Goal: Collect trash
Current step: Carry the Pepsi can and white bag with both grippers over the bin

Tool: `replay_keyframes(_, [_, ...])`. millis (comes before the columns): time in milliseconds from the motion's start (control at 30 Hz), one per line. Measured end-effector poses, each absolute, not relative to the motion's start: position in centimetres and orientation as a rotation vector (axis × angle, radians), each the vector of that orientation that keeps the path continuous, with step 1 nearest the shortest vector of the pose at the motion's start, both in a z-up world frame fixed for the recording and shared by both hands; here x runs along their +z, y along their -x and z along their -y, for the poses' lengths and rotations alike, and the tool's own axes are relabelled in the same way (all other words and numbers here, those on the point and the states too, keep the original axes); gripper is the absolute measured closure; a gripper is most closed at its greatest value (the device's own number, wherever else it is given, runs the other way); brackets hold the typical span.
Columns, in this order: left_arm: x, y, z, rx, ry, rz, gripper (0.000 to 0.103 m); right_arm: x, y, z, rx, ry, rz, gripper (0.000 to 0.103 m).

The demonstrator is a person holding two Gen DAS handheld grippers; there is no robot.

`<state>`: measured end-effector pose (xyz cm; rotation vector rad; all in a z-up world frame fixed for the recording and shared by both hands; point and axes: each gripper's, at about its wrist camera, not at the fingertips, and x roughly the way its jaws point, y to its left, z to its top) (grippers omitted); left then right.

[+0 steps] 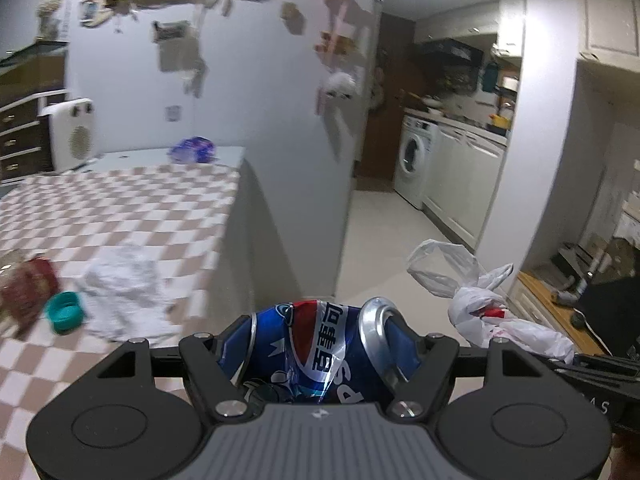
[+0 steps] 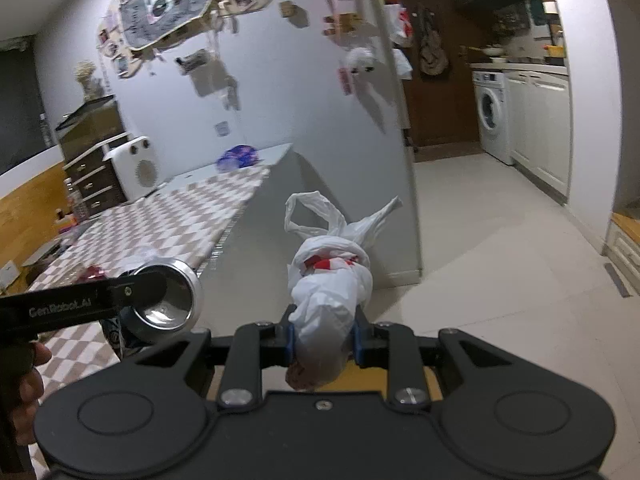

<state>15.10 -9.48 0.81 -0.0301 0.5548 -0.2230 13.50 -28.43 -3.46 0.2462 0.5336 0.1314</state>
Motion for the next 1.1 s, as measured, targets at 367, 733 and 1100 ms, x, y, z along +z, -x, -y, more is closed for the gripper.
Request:
replay_keyframes(367, [-2.1, -20.2, 16.2, -0.362, 0.030, -0.675, 0.031, -5.7, -14.8, 33.1, 0.011, -0.278, -0.585, 0.077])
replay_keyframes(733, [-10.5, -27.4, 17.7, -0.432, 0.000, -0.932, 0.031, -10.8, -18.7, 34.4, -0.019, -0.327, -0.737, 0.076])
replay_keyframes(1100, [-19.0, -31.3, 16.7, -0.379, -0.117, -1.104, 0.030, -18.8, -25.3, 33.9, 0.010, -0.417, -0.987, 0.076])
